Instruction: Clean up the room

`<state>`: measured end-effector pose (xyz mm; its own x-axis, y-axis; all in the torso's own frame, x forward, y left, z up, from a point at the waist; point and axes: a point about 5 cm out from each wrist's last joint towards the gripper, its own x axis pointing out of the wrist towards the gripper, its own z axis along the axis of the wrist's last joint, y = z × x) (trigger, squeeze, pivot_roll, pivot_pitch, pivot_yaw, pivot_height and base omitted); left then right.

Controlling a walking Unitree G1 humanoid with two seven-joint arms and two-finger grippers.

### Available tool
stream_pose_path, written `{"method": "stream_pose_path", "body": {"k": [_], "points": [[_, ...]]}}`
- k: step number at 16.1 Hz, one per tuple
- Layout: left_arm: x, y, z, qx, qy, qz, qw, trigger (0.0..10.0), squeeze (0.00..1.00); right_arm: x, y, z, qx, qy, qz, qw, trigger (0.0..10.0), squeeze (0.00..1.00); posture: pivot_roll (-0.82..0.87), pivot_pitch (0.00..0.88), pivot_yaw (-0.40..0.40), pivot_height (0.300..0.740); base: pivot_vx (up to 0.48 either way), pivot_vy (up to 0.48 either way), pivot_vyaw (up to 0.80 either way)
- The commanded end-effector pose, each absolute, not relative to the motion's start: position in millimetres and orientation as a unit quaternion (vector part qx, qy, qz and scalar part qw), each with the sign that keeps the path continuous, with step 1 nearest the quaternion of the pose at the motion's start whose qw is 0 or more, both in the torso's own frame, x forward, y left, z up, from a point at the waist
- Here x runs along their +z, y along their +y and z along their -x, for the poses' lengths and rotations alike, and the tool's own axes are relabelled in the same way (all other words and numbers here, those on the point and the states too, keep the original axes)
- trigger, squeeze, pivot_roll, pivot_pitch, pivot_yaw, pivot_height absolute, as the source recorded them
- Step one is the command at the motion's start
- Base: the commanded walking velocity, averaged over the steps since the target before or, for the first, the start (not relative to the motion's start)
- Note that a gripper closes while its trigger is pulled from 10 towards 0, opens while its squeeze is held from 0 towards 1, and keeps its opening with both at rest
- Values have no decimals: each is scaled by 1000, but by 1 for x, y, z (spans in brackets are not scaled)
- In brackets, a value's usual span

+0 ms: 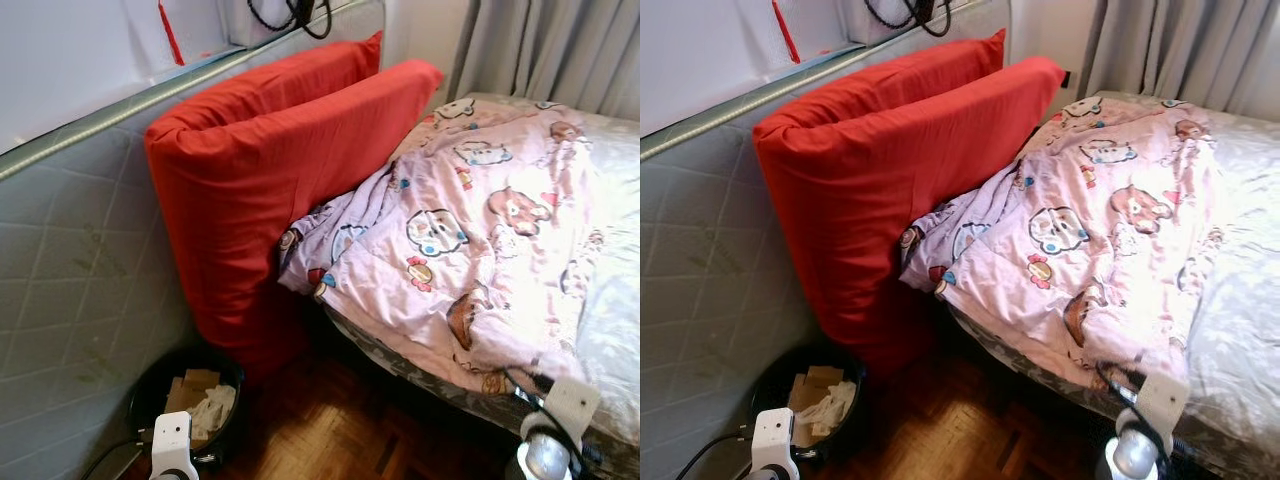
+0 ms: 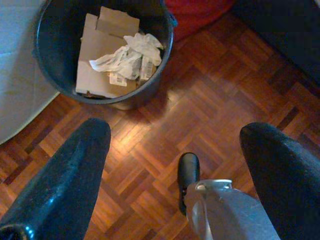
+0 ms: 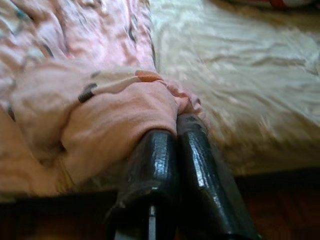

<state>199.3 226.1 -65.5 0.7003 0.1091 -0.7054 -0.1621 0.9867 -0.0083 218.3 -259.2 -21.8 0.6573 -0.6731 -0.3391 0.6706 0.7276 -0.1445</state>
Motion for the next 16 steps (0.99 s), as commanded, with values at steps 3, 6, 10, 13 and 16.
{"method": "stream_pose_path", "body": {"k": [3,6,10,13,16], "points": [[-67,229,-196,74,389,33,918,10000,0,-48,-261,-189,-372,276,-2,887,10000,0,41,0,54,740,0,0,0],[-68,227,-195,67,391,31,917,10000,0,-64,-257,-168,-362,333,4,871,10000,0,41,0,54,740,0,0,0],[-68,225,-195,62,393,28,917,10000,0,-73,-258,-152,-357,376,16,855,10000,0,43,0,53,740,0,0,0],[-69,225,-194,60,395,27,916,10000,0,-72,-260,-154,-357,371,17,857,10000,357,39,0,54,740,0,0,0],[-69,224,-194,56,396,24,916,10000,0,-69,-264,-157,-361,369,22,856,10000,737,39,0,55,740,0,0,0]]}}
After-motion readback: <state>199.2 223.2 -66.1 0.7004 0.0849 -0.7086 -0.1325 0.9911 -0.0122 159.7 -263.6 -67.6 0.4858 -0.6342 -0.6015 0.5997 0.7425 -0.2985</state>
